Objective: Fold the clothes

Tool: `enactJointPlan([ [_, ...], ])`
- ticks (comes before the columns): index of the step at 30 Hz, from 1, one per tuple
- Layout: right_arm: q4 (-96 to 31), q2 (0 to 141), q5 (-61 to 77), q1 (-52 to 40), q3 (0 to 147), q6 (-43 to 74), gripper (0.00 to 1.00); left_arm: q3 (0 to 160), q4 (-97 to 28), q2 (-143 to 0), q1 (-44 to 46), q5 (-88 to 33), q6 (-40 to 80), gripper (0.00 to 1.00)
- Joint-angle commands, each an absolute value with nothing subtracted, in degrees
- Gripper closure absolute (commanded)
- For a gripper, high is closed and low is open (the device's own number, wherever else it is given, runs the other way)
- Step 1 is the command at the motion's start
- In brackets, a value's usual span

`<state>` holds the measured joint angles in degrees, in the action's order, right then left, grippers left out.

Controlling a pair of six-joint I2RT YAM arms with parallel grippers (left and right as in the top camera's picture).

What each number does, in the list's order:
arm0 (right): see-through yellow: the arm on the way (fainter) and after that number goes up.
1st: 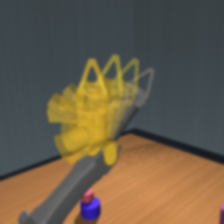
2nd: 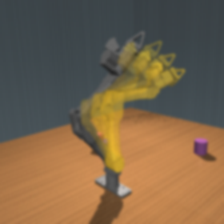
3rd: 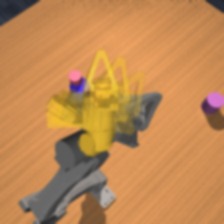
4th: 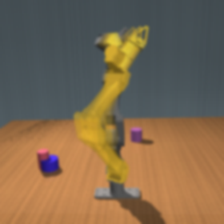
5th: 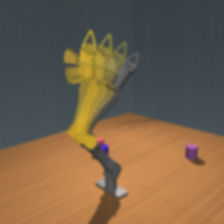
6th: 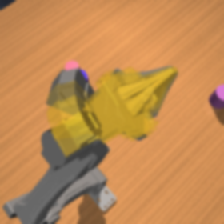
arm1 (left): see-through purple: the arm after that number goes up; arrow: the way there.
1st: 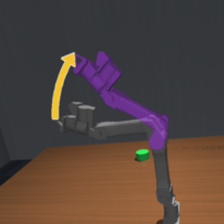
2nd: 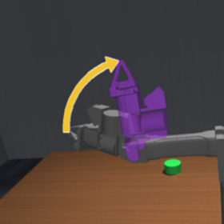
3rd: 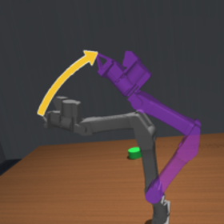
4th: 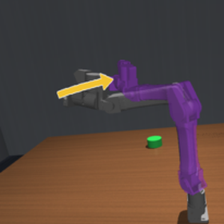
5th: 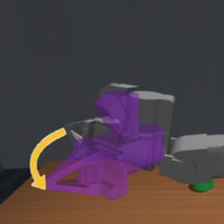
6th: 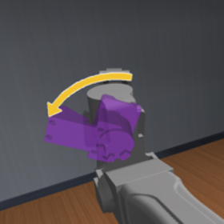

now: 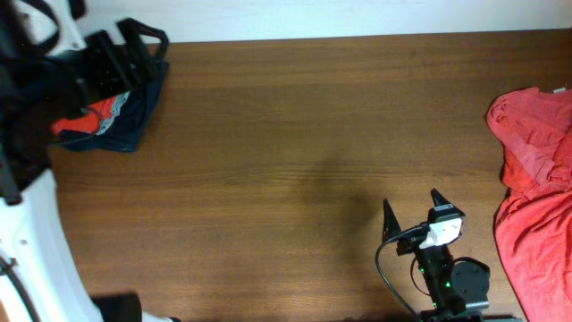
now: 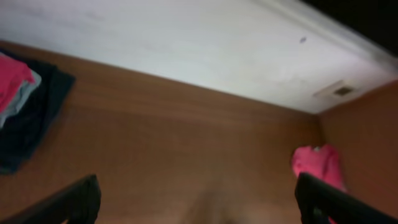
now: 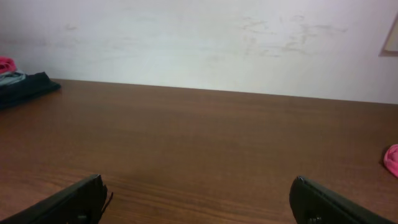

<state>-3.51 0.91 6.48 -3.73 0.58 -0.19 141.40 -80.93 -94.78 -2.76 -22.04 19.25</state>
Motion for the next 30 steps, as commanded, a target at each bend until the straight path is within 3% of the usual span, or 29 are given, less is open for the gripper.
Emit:
enactJointPlan([
  [1, -3.9, 0.4, 5.5, -3.2, 0.3, 0.1, 0.01, 126.2, -72.1, -86.1, 1.1, -13.3, 18.4, 0.01],
  [14, -3.9, 0.4, 5.5, -3.2, 0.3, 0.1, 0.01, 59.8, -16.3, -62.5, 3.6, -5.9, 18.4, 0.0],
  [30, -3.9, 0.4, 5.5, -3.2, 0.3, 0.1, 0.02, 15.8, 5.8, -45.7, 3.6, 3.0, 18.4, 0.0],
])
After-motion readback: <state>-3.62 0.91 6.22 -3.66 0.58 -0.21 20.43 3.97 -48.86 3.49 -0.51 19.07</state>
